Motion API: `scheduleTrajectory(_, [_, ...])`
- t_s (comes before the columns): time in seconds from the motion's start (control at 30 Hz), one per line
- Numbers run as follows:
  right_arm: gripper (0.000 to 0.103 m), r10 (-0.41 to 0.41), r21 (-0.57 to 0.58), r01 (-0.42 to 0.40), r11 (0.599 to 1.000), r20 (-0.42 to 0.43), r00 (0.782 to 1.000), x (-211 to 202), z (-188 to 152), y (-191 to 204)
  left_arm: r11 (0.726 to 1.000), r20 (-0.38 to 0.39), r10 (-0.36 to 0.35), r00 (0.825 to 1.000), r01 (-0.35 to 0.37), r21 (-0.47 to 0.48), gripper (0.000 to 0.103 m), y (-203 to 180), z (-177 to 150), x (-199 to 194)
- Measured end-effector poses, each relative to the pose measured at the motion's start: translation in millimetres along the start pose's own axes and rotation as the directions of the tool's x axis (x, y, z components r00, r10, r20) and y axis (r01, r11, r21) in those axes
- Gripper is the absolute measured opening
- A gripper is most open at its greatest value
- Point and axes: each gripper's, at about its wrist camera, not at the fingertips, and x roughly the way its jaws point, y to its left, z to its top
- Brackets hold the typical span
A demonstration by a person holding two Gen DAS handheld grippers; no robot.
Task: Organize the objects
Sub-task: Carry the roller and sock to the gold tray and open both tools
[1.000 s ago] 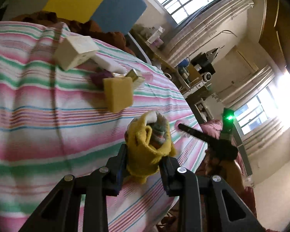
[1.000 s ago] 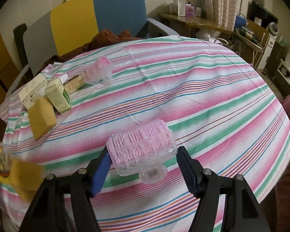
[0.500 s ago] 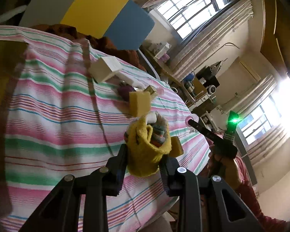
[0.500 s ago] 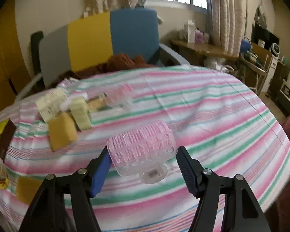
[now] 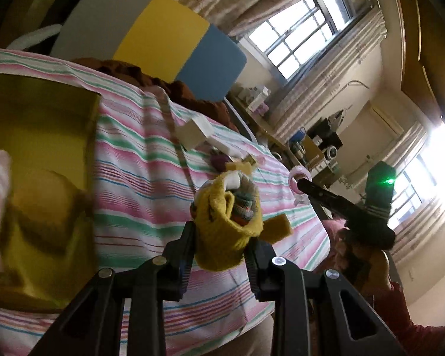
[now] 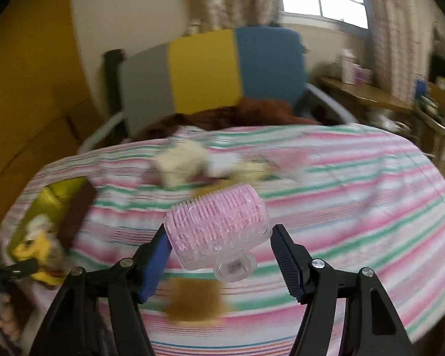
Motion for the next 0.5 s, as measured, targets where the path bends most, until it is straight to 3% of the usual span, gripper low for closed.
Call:
scheduleTrajectory(0.1, [0.068,0.094,-0.041,-0.095,0.995,-0.012,0.995,4,-2,50,1.0,0.038,0.016,0.999,-0.015,-0.012,0.031,15,2,-24])
scheduleTrajectory(0.27, [0.068,0.243,-0.081,-0.25,0.965,-0.081,0.967,18,-14,128,0.995,0.116,0.089,0.989,-0.083,-0.057,0.031,51,11,-67])
scheduleTrajectory(0.5, [0.068,0.349,-0.129,-0.372,0.919,-0.17,0.921,33,-34,214,0.974,0.182,0.204,0.962,-0.18,-0.138,0.031,103,21,-110])
